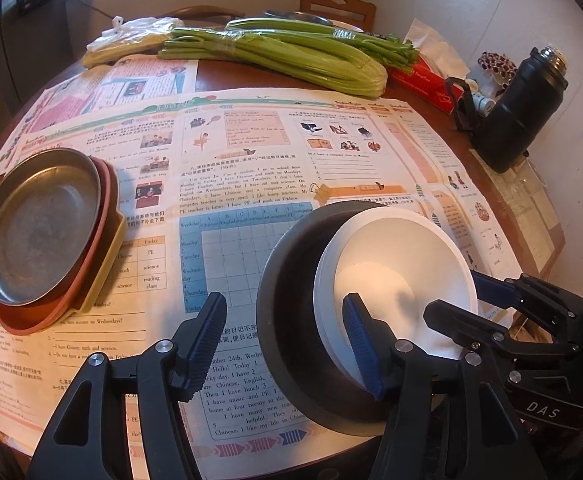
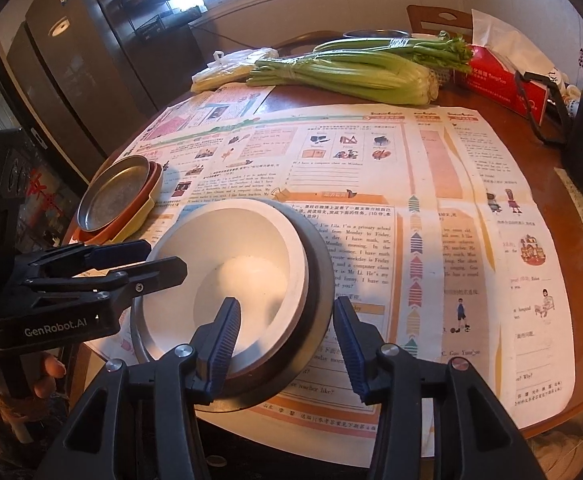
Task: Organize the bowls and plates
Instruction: 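Lift the dark pot with the left tool and carry it over the plate stack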
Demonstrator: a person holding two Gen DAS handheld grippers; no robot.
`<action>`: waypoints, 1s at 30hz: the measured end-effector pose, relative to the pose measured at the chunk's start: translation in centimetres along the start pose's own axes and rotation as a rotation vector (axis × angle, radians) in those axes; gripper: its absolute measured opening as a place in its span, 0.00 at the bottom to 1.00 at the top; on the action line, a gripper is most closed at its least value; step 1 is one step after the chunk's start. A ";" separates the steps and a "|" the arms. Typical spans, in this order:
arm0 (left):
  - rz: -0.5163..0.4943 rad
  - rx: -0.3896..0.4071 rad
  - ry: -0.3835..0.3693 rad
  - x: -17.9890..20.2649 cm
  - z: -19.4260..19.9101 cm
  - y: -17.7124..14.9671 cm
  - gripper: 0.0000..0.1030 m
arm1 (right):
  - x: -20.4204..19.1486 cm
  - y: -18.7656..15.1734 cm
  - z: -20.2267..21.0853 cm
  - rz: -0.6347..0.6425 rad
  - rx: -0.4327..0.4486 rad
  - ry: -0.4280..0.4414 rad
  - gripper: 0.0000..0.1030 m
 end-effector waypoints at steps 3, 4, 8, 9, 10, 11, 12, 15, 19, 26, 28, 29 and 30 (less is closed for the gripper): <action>0.003 -0.005 -0.007 0.0 -0.3 -0.1 0.62 | -0.1 -0.1 -0.2 -0.001 -0.004 0.002 0.49; 0.003 -0.008 -0.007 0.0 -0.4 -0.1 0.62 | -0.1 -0.1 -0.2 -0.001 -0.005 0.003 0.49; 0.002 -0.011 -0.013 0.1 -0.8 -0.1 0.62 | -0.2 -0.1 -0.4 0.003 -0.010 0.003 0.51; 0.003 -0.013 -0.016 0.1 -0.8 -0.1 0.62 | -0.2 -0.2 -0.5 -0.001 -0.012 0.007 0.51; 0.004 -0.015 -0.021 0.2 -1.0 -0.1 0.62 | -0.1 -0.1 -0.6 -0.004 -0.013 0.010 0.51; 0.007 -0.018 -0.027 0.2 -1.1 -0.2 0.62 | -0.1 -0.2 -0.7 -0.007 -0.018 0.015 0.51; 0.008 -0.020 -0.031 0.3 -1.2 -0.2 0.62 | -0.1 -0.3 -0.8 -0.007 -0.023 0.019 0.51; 0.012 -0.031 -0.042 0.5 -1.7 -0.4 0.63 | -0.2 -0.5 -1.1 -0.012 -0.039 0.029 0.51; 0.032 -0.061 -0.063 0.7 -2.6 -0.9 0.63 | -0.3 -0.5 -1.2 -0.018 -0.044 0.031 0.51; 0.044 -0.063 -0.110 1.8 -2.8 -0.7 0.57 | -0.6 -0.4 -1.3 -0.013 -0.042 0.042 0.53; 0.046 -0.065 -0.115 1.8 -2.8 -0.7 0.57 | -0.7 -0.3 -1.2 -0.011 -0.040 0.041 0.53; 0.047 -0.063 -0.116 1.7 -2.7 -0.6 0.57 | -0.8 -0.3 -1.2 -0.009 -0.038 0.039 0.53; 0.049 -0.060 -0.117 1.6 -2.5 -0.5 0.57 | -1.0 -0.2 -1.2 -0.005 -0.035 0.038 0.53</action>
Point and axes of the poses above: each gripper's, at about its wrist camera, not at the fingertips, and z roughly against the way its jaws point, x to its right, y to its top, the point moved 8 cm from there along -z, roughly the way its jaws point, and after that the axes turned 13 degrees about -z, right-handed, at the moved point
